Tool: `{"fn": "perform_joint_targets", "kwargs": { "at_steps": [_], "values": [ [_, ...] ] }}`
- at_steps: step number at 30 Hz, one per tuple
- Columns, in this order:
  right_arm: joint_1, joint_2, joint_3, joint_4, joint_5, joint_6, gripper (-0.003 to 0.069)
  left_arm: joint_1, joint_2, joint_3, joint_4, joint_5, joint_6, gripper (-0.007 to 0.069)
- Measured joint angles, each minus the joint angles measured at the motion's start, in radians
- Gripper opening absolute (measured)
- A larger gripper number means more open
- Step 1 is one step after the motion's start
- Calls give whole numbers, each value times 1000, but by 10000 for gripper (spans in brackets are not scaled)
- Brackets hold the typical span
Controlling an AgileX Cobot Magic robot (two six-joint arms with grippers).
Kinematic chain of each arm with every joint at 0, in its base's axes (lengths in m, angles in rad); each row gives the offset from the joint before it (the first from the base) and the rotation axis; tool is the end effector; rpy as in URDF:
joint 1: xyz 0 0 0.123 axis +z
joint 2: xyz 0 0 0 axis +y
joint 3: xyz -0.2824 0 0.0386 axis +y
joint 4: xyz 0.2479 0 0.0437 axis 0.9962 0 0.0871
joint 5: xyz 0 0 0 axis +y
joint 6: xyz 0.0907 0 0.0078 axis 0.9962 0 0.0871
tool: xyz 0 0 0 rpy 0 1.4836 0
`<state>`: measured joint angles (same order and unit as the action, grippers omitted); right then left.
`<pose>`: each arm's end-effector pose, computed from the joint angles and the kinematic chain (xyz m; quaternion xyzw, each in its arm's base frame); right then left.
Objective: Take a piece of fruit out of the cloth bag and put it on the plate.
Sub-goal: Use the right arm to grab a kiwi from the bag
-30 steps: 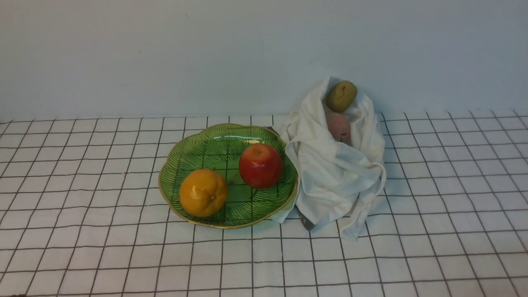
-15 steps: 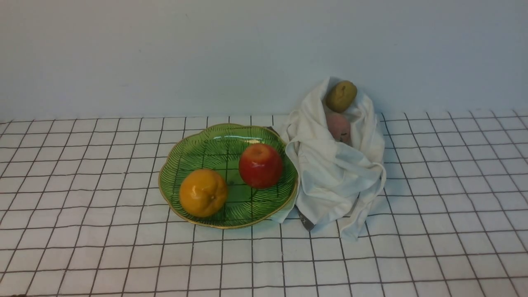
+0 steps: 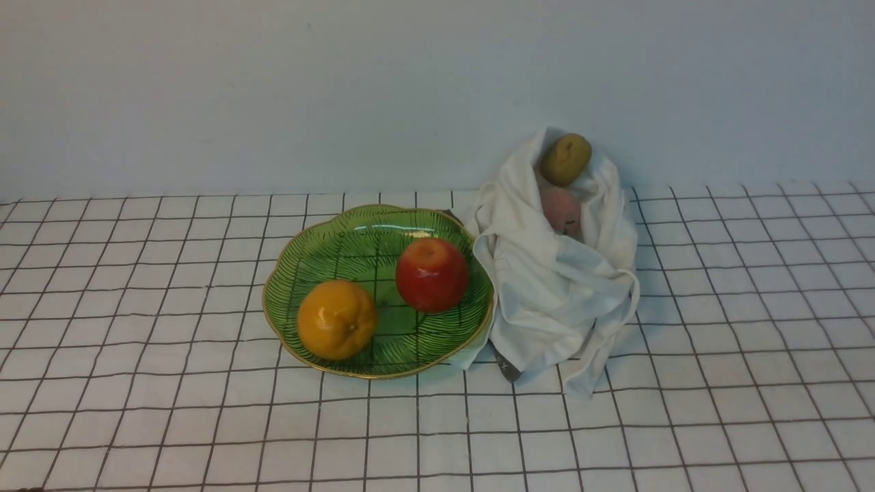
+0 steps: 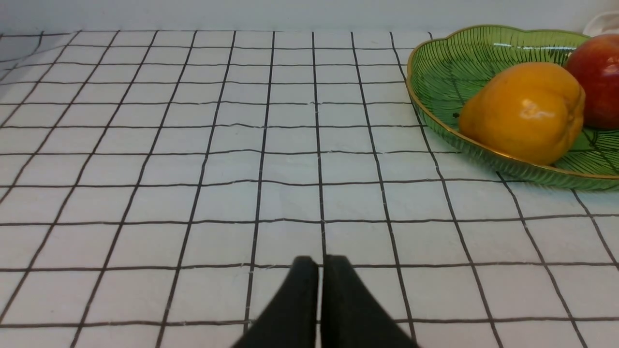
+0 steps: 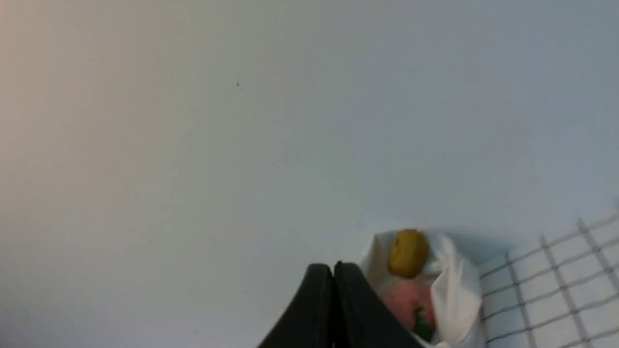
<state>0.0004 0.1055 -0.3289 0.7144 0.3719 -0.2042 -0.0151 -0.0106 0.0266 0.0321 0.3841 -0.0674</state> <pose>0.0437 0.0218 0.2907 0.0798 0.6942 0.2488 0.6706 0.0524 0.0003 0.1702 -0.0126 0.8085 -0.0107 0.5883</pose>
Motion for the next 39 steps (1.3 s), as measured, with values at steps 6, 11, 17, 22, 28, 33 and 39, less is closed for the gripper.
{"fn": "perform_joint_targets", "kwargs": {
  "at_steps": [6,11,17,22,28,33,39],
  "values": [
    [0,363,-156,-211,171,-33,-14,0,0,0,0,0,0,-5],
    [0,663,-241,-230,171,-20,-1,0,0,0,0,0,0,-5],
    [16,1071,-443,-130,130,-159,134,0,0,0,0,0,0,-5],
    [72,1306,-632,-27,127,-285,307,0,0,0,0,0,0,-5],
    [135,1591,-912,25,138,-353,538,0,0,0,0,0,0,-5],
    [138,1795,-1116,75,147,-353,584,0,0,0,0,0,0,-5],
    [139,1990,-1323,141,141,-353,587,0,0,0,0,0,0,-5]
  ]
}}
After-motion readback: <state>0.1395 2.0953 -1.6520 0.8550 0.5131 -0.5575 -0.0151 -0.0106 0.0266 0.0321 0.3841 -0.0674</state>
